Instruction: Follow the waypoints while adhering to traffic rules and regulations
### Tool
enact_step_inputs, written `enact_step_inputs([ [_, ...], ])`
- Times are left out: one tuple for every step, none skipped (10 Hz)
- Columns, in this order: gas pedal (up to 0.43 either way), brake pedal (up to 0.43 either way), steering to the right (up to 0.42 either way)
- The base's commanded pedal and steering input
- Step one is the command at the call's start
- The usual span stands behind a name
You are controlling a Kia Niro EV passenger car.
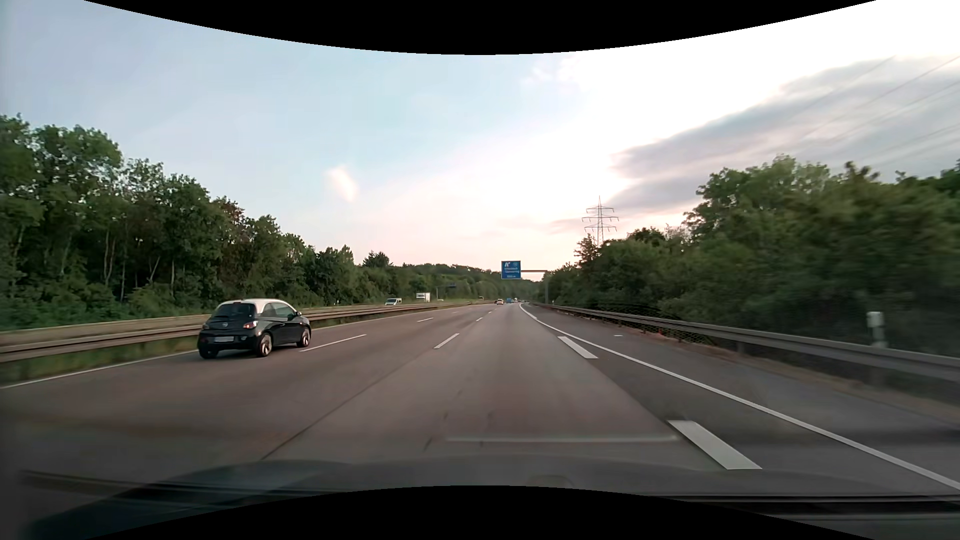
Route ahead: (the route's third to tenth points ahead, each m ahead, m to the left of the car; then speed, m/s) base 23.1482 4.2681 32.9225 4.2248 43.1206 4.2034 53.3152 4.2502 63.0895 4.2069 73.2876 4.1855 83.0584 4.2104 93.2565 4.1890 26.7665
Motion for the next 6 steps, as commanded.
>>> enact_step_inputs([
  [0.157, 0.000, -0.003],
  [0.157, 0.000, -0.003],
  [0.157, 0.000, -0.003],
  [0.157, 0.000, -0.003],
  [0.169, 0.000, -0.003],
  [0.169, 0.000, -0.003],
])
